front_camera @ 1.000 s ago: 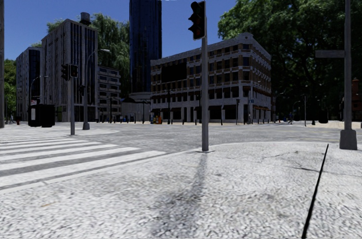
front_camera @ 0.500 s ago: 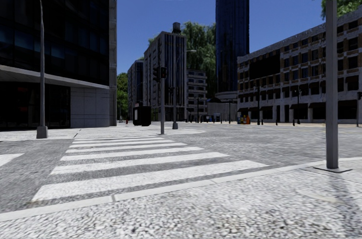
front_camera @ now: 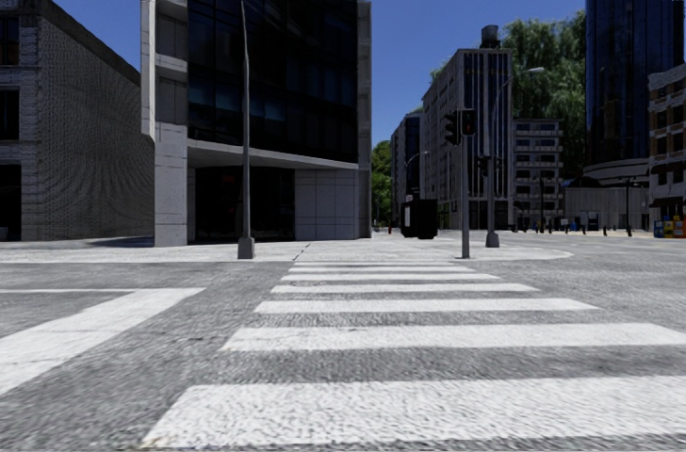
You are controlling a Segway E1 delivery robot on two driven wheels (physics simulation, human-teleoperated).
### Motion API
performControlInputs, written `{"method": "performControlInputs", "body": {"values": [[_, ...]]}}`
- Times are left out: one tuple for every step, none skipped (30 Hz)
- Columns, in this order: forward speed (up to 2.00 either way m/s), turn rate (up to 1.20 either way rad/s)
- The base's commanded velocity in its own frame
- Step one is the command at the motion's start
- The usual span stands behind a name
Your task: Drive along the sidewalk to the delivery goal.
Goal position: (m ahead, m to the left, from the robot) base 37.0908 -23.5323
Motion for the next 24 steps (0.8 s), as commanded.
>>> {"method": "performControlInputs", "body": {"values": [[2.0,0.06],[2.0,0.06],[2.0,0.05],[2.0,0.02],[2.0,0.0],[2.0,0.0],[2.0,0.0],[2.0,0.0],[2.0,0.0],[2.0,-0.62],[2.0,-0.79],[2.0,-0.85],[2.0,-0.85],[2.0,-0.87],[2.0,-0.89],[2.0,-0.89],[2.0,-0.71],[2.0,-0.71],[2.0,-0.44],[2.0,-0.02],[2.0,0.0],[2.0,0.0],[2.0,0.0],[2.0,0.0]]}}
